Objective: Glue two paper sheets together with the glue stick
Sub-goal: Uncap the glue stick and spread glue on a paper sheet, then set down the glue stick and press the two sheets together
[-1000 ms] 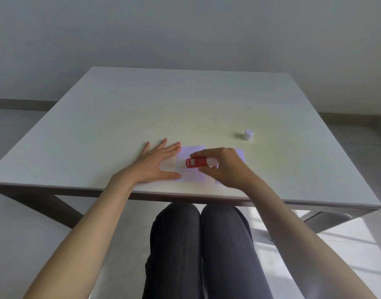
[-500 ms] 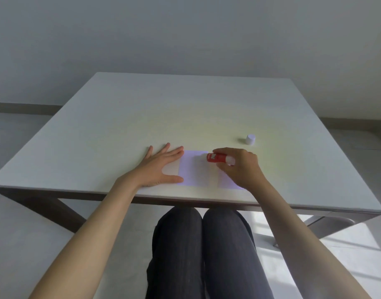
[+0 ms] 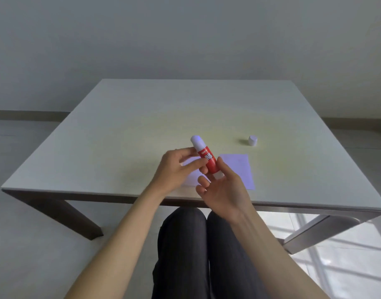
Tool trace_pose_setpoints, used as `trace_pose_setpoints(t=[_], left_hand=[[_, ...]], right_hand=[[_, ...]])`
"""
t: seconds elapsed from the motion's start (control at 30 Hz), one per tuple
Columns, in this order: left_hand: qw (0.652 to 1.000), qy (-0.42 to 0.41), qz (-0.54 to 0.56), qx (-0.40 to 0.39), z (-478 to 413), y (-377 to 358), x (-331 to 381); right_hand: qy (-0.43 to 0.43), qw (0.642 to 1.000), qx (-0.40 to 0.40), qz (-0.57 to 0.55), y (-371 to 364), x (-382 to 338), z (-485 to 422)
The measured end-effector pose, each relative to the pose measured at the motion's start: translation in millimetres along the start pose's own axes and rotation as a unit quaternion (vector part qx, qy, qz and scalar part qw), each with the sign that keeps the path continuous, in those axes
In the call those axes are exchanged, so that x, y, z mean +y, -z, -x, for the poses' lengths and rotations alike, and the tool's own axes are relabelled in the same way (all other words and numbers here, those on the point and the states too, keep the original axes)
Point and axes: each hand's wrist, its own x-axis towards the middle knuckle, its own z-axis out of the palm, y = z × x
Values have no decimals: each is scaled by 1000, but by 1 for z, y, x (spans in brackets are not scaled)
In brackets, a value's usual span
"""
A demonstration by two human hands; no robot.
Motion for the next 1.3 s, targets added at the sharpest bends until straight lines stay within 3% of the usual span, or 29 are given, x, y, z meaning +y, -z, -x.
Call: trace_pose_setpoints(t=[0.13, 0.27, 0.4, 0.67, 0.87, 1.17, 1.2, 1.23, 1.3], left_hand=[[993, 20, 75, 84, 7, -13, 8], [987, -2, -41, 156, -21, 11, 19], [959, 20, -165, 229, -64, 42, 15], [943, 64, -211, 248, -83, 48, -18], [940, 76, -216, 252, -85, 44, -31], [943, 79, -208, 247, -83, 46, -43], [944, 76, -207, 244, -83, 47, -44], [945, 73, -210, 240, -83, 47, -47], [947, 79, -216, 224, -85, 48, -53]], right_hand=[[4, 997, 20, 79, -2, 7, -3], [-18, 989, 36, 140, 5, 1, 3], [-9, 977, 15, 212, 7, -2, 9], [38, 954, 20, 296, 11, 0, 17], [127, 897, 80, 416, 9, 3, 16], [203, 750, 87, 623, 11, 20, 3], [212, 716, 85, 659, 12, 22, 1], [221, 658, 84, 715, 14, 24, -1], [229, 511, 80, 825, 18, 28, -6]])
